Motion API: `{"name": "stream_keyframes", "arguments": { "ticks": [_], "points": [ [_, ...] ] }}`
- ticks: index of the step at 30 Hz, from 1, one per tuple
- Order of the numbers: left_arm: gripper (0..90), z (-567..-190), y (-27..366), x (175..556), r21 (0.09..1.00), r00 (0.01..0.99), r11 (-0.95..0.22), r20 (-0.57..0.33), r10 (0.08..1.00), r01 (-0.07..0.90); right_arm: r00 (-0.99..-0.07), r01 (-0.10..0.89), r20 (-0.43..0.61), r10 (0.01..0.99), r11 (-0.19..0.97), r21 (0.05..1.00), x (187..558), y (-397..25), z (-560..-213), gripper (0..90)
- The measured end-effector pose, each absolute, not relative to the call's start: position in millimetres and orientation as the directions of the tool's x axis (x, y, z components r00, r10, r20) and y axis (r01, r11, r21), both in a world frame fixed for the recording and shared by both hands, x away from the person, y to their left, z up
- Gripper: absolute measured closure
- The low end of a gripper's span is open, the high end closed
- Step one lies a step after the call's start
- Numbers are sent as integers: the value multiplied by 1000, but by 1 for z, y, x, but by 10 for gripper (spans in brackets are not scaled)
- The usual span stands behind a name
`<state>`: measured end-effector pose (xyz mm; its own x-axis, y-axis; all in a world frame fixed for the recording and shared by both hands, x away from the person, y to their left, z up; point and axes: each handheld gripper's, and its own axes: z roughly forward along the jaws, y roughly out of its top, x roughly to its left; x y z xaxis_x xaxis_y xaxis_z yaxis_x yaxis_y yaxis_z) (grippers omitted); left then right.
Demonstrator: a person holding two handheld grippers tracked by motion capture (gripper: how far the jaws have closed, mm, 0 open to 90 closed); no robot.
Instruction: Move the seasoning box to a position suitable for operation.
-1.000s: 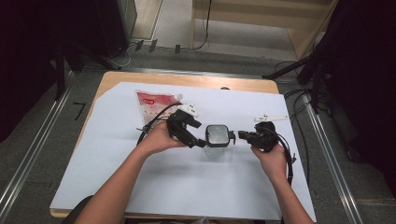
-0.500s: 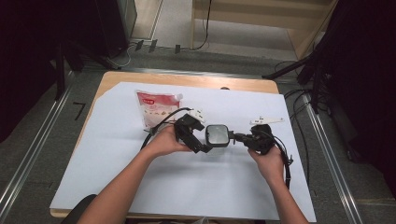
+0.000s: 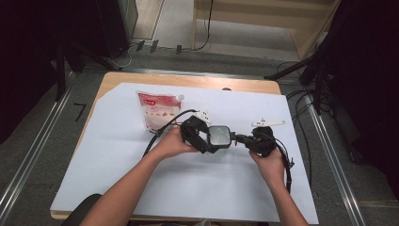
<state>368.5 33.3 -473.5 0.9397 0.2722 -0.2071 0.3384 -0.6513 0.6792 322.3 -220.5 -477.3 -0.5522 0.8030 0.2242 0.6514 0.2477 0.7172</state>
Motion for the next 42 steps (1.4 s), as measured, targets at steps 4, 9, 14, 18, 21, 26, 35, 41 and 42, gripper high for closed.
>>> {"name": "stream_keyframes", "arguments": {
  "ticks": [4, 9, 14, 18, 21, 26, 35, 41, 42],
  "points": [
    [137, -472, 33, 366, 686, 947, -656, -177, 269, 315, -549, 652, 224, 805, 245, 718, 322, -220, -478, 900],
    [150, -469, 33, 365, 687, 956, -670, -141, 257, 281, -551, 648, 218, 806, 248, 720, 322, -220, -477, 900],
    [155, -467, 33, 364, 689, 959, -673, -130, 250, 269, -548, 650, 213, 809, 251, 717, 322, -218, -478, 900],
    [157, -464, 32, 363, 694, 964, -676, -105, 245, 248, -547, 652, 214, 809, 251, 715, 322, -218, -478, 900],
    [159, -462, 32, 362, 697, 963, -673, -107, 246, 249, -547, 651, 212, 810, 252, 716, 322, -218, -478, 900],
    [162, -457, 30, 361, 672, 965, -699, -99, 244, 246, -549, 651, 214, 808, 253, 716, 322, -217, -478, 900],
    [171, -455, 29, 361, 672, 964, -698, -99, 245, 247, -551, 647, 213, 807, 252, 719, 322, -217, -478, 900],
    [172, -453, 28, 360, 662, 968, -713, -85, 238, 233, -555, 645, 208, 805, 259, 719, 322, -217, -478, 900],
    [172, -453, 27, 359, 661, 967, -712, -87, 239, 236, -556, 644, 208, 805, 260, 719, 322, -217, -478, 900]
  ]
}}
